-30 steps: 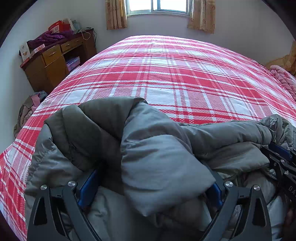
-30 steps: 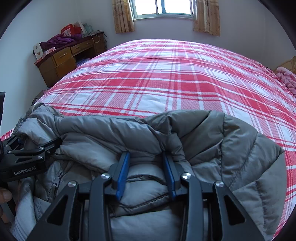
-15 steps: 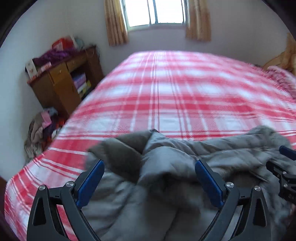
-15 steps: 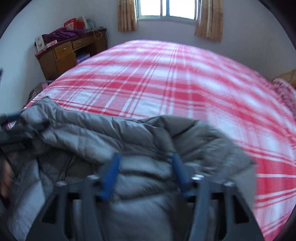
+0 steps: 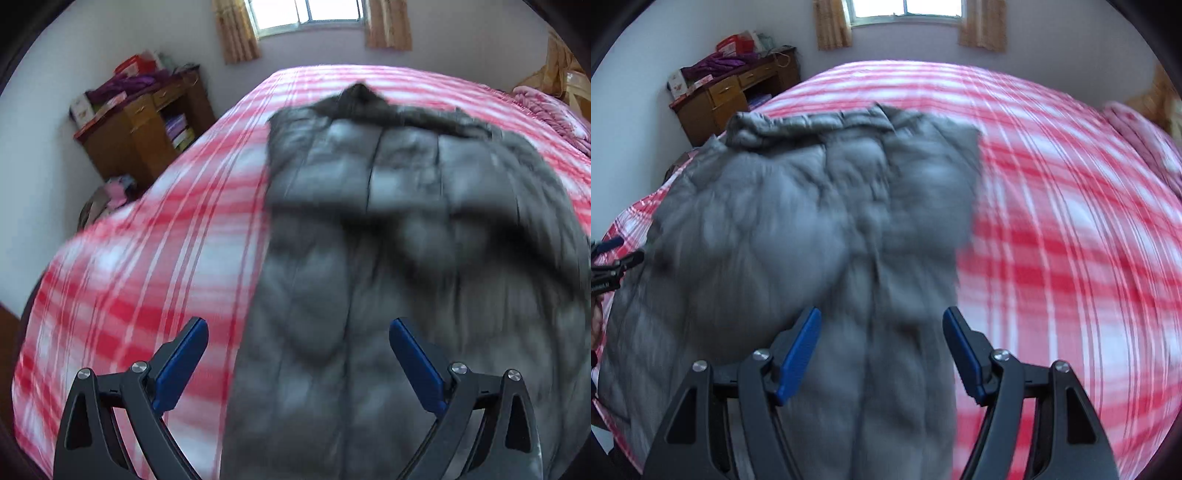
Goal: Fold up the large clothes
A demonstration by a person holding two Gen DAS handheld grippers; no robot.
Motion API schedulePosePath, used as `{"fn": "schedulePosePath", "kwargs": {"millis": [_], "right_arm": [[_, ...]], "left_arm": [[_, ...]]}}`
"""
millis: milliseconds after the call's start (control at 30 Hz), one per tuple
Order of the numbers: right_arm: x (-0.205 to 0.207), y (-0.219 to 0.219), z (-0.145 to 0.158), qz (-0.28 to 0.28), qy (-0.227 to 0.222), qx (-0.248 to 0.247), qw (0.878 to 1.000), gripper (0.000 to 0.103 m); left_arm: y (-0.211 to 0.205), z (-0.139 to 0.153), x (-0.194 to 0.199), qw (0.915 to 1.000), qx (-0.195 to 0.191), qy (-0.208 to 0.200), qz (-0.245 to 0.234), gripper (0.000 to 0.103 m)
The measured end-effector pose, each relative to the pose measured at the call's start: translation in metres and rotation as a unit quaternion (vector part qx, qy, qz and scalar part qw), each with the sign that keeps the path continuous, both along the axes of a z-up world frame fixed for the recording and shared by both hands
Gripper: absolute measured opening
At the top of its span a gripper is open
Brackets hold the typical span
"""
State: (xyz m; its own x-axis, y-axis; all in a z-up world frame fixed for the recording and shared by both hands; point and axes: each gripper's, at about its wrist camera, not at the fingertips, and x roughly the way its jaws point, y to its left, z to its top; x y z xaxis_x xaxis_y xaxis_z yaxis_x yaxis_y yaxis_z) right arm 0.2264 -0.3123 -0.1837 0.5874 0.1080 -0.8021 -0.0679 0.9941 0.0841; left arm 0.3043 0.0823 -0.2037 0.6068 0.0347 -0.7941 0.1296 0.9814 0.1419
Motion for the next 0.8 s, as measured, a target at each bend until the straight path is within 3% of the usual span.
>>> {"fn": "schedulePosePath", "kwargs": {"millis": [233, 433, 667, 700, 733, 767, 800], "right_arm": [[-0.089, -0.021, -0.014, -0.048, 0.010, 0.002, 0.999, 0.074], [-0.132, -0.034, -0.023, -0.085, 0.011, 0.026, 0.996, 0.075], [-0.174, -0.025, -0.029, -0.073, 0.009, 0.060, 0.996, 0.072], [-0.178, -0.023, -0.031, -0.069, 0.008, 0.064, 0.996, 0.063], [-0.180, -0.022, -0.032, -0.067, 0.007, 0.068, 0.995, 0.056], [-0.183, -0.020, -0.035, -0.064, 0.006, 0.074, 0.995, 0.038], [-0.186, -0.019, -0.035, -0.056, 0.004, 0.090, 0.994, 0.021]], "left_arm": [[0.026, -0.018, -0.053, 0.9993, -0.028, 0.025, 0.009, 0.099], [0.041, -0.028, -0.075, 0.9971, -0.061, 0.042, 0.019, 0.099], [0.050, -0.040, -0.104, 0.9922, -0.102, 0.070, 0.007, 0.099], [0.051, -0.040, -0.107, 0.9920, -0.105, 0.070, 0.004, 0.095], [0.050, -0.039, -0.111, 0.9926, -0.104, 0.062, -0.004, 0.080], [0.048, -0.037, -0.113, 0.9927, -0.105, 0.058, -0.016, 0.069], [0.045, -0.032, -0.117, 0.9918, -0.110, 0.053, -0.036, 0.039]]}}
